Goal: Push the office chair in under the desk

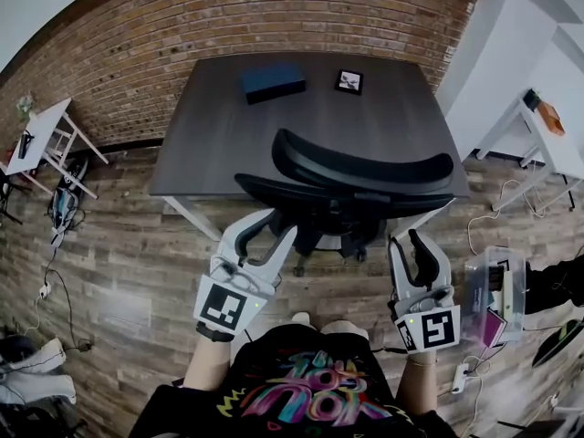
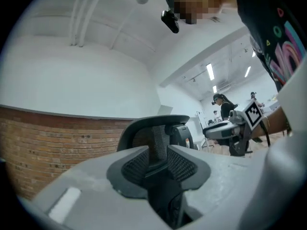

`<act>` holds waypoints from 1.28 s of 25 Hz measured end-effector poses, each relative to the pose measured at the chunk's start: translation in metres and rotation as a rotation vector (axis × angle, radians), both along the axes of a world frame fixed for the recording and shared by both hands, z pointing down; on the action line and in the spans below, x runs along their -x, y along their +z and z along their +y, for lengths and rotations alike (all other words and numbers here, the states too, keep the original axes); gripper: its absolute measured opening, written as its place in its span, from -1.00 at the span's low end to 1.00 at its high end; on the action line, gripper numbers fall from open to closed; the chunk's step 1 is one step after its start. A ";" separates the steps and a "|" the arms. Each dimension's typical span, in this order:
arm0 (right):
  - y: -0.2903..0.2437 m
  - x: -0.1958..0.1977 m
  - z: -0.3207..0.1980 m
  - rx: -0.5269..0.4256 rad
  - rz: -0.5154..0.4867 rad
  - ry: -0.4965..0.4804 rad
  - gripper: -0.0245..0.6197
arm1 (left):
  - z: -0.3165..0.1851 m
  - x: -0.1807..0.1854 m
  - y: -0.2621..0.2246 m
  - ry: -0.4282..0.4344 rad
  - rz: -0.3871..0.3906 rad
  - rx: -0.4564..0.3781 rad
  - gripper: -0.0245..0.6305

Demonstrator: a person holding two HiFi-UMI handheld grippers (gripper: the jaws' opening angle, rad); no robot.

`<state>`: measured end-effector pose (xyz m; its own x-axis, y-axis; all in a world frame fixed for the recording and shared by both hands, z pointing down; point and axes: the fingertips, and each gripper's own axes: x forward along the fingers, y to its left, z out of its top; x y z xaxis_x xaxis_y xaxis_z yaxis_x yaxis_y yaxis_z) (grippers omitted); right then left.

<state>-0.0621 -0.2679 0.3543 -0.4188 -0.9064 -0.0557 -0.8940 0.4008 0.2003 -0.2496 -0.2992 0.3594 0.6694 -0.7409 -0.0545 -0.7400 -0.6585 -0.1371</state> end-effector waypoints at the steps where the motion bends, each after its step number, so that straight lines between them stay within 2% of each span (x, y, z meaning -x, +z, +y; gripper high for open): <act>1: 0.002 0.002 0.002 0.005 -0.004 0.000 -0.53 | 0.002 0.001 -0.001 -0.003 0.018 0.000 -0.56; 7: 0.007 0.007 0.008 0.025 -0.028 0.029 -0.77 | 0.019 0.001 0.001 0.008 0.101 0.018 -0.74; 12: 0.009 0.011 0.012 0.024 -0.034 0.046 -0.91 | 0.026 0.000 0.007 0.012 0.125 0.039 -0.91; 16: 0.018 0.010 0.013 0.049 -0.031 0.056 -0.92 | 0.030 0.002 0.014 0.019 0.133 0.058 -0.92; 27: 0.034 0.004 0.014 0.100 -0.052 0.059 -0.92 | 0.032 0.007 0.033 -0.004 0.088 0.100 -0.92; 32: 0.037 0.004 0.014 0.115 -0.057 0.045 -0.92 | 0.031 0.006 0.034 -0.004 0.088 0.097 -0.92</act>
